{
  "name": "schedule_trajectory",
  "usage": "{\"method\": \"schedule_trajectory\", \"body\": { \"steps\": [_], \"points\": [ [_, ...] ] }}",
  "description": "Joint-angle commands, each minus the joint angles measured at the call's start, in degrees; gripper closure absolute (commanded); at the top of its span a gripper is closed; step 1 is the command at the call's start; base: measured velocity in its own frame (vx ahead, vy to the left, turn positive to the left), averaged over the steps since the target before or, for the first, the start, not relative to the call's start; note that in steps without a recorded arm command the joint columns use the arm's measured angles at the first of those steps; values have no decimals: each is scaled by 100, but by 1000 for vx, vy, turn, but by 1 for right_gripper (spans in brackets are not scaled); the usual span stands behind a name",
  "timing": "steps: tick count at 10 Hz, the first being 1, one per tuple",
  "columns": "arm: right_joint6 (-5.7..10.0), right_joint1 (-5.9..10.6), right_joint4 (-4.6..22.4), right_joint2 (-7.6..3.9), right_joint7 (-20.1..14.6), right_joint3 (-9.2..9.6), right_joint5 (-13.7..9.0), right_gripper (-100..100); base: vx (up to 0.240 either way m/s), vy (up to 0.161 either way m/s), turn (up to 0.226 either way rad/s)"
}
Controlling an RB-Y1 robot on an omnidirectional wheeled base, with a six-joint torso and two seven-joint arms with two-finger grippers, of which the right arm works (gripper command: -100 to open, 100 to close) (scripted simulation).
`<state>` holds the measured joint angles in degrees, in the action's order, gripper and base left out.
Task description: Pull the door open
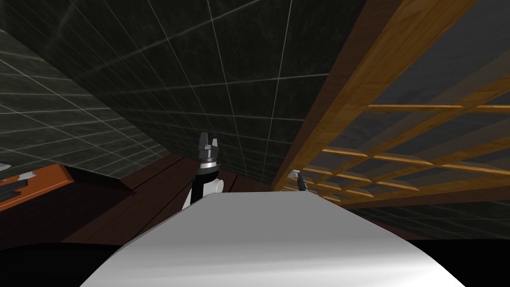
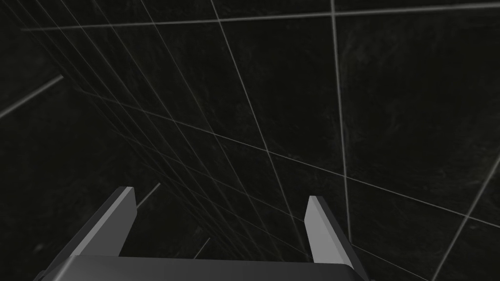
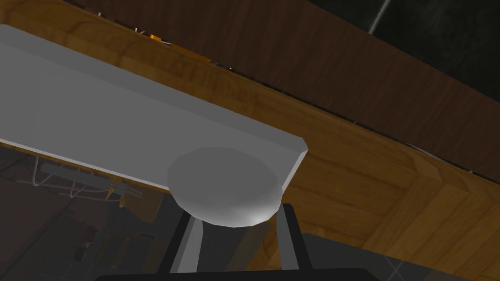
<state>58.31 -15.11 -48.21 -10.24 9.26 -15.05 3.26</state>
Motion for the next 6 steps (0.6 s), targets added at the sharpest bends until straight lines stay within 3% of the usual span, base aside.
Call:
{"method": "schedule_trajectory", "body": {
  "steps": [1,3,6],
  "points": [
    [1,3,-12,18,-163,77,-39,100,-39,-11,38],
    [-39,74,29,-29,-535,208,-269,100,-62,-14,72],
    [-59,109,50,-52,-875,274,-384,100,-52,-11,30]
  ]
}}
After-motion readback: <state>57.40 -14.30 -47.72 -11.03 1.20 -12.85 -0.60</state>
